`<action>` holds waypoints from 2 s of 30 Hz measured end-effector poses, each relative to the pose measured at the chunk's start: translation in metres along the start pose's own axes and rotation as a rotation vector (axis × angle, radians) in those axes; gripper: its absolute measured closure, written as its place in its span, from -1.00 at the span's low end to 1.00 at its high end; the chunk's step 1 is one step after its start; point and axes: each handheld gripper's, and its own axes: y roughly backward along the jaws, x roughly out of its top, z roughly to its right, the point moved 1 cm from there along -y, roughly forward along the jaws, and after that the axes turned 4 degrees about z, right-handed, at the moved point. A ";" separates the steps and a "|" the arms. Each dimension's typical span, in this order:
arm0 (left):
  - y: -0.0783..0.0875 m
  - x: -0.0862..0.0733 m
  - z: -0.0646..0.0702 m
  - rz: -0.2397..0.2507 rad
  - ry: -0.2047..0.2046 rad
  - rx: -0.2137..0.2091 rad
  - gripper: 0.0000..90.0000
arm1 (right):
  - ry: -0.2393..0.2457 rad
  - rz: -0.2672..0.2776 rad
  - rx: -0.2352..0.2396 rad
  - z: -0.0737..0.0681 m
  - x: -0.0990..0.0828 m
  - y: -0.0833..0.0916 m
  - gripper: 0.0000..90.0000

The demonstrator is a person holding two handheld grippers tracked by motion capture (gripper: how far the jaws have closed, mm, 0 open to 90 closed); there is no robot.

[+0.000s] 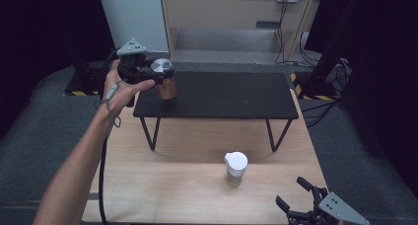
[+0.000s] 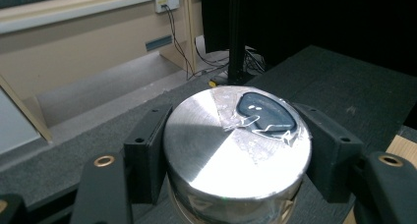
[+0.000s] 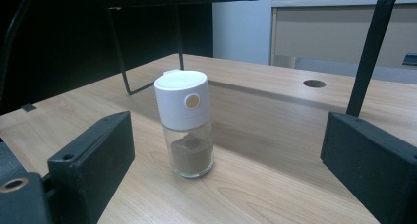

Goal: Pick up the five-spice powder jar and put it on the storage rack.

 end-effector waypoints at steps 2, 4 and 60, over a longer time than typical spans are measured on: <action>-0.002 -0.003 -0.001 -0.014 -0.004 0.004 -0.25 | 0.000 0.000 0.001 0.000 0.000 0.000 -0.86; -0.002 -0.005 -0.001 -0.020 -0.006 0.007 -0.25 | -0.002 0.000 0.002 0.001 0.000 0.000 -0.86; 0.083 -0.072 0.056 0.192 -0.069 -0.281 -0.81 | 0.005 -0.004 0.013 0.000 0.001 -0.001 -0.86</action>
